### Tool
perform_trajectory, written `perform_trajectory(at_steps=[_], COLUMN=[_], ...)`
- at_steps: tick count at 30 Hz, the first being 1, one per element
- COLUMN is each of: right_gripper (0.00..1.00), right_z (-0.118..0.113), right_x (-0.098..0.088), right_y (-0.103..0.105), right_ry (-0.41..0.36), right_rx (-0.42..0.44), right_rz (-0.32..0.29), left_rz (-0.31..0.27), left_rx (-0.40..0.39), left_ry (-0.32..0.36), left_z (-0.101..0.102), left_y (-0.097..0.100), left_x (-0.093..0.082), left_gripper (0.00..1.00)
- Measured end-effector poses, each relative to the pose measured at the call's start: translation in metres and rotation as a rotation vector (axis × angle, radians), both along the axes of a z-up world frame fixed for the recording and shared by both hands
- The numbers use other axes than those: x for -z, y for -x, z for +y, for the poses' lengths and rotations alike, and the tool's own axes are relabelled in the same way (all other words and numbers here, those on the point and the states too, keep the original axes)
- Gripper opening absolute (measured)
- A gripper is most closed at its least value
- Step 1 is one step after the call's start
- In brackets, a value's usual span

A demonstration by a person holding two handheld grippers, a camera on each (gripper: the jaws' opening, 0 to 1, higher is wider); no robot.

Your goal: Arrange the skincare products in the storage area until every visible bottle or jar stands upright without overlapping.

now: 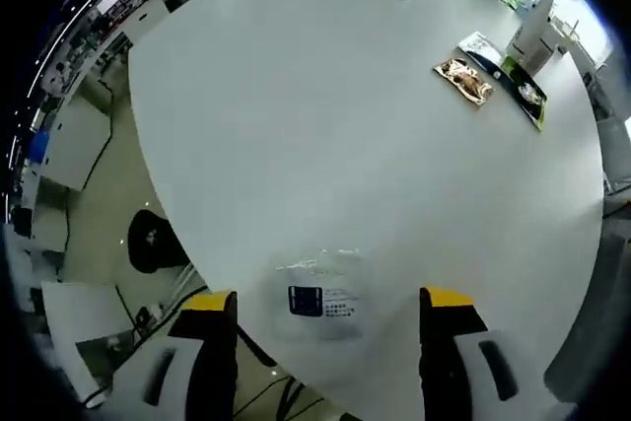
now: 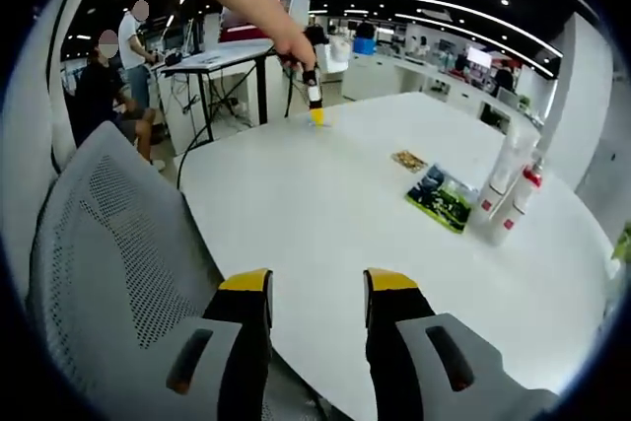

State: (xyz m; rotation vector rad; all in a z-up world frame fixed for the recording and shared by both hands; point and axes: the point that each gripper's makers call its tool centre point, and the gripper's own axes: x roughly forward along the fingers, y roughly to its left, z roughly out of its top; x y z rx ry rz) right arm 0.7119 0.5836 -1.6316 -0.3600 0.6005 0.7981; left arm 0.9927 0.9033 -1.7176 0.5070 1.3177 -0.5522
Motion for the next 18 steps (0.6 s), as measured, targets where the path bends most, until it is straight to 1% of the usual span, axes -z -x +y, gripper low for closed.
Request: perform_trajectory(at_steps=[3, 5, 8, 9, 12, 13, 14, 15, 16, 18], right_gripper=[0.35, 0.34, 0.34, 0.34, 0.34, 0.34, 0.34, 0.34, 0.34, 0.34], right_z=[0.0000, -0.0003, -0.0008, -0.0010, -0.0021, -0.0022, -0.0022, -0.0023, -0.0019, -0.0015], right_x=[0.0010, 0.0011, 0.0015, 0.0016, 0.0023, 0.0025, 0.0028, 0.0030, 0.0032, 0.0040], right_y=[0.0003, 0.0000, -0.0002, -0.0003, -0.0008, -0.0008, -0.0006, -0.0004, 0.0001, 0.0009], right_ry=[0.004, 0.005, 0.010, 0.012, 0.018, 0.018, 0.020, 0.022, 0.024, 0.027], right_rx=[-0.001, 0.000, 0.000, 0.001, 0.004, 0.004, 0.003, 0.002, -0.001, -0.004], right_rz=[0.003, 0.002, 0.002, 0.002, 0.002, 0.003, 0.003, 0.003, 0.002, 0.004], left_rz=[-0.002, 0.000, 0.000, 0.003, 0.009, 0.011, 0.025, 0.023, 0.014, 0.007], left_rx=[0.007, 0.006, 0.012, 0.012, 0.001, -0.002, -0.014, -0.041, -0.029, -0.033], left_ry=[0.010, 0.021, 0.010, 0.028, 0.034, 0.039, 0.056, 0.063, 0.063, 0.070], left_z=[0.0001, -0.0007, 0.0012, -0.0014, -0.0002, -0.0012, -0.0039, -0.0046, -0.0021, -0.0021], left_y=[-0.0010, -0.0016, -0.0020, -0.0017, -0.0036, -0.0024, 0.0008, 0.0012, -0.0023, -0.0027], left_x=[0.0008, 0.0029, 0.0068, 0.0061, 0.0058, 0.0058, 0.0061, 0.0056, 0.0078, 0.0080], left_gripper=[0.70, 0.70, 0.65, 0.62, 0.61, 0.60, 0.57, 0.56, 0.56, 0.56])
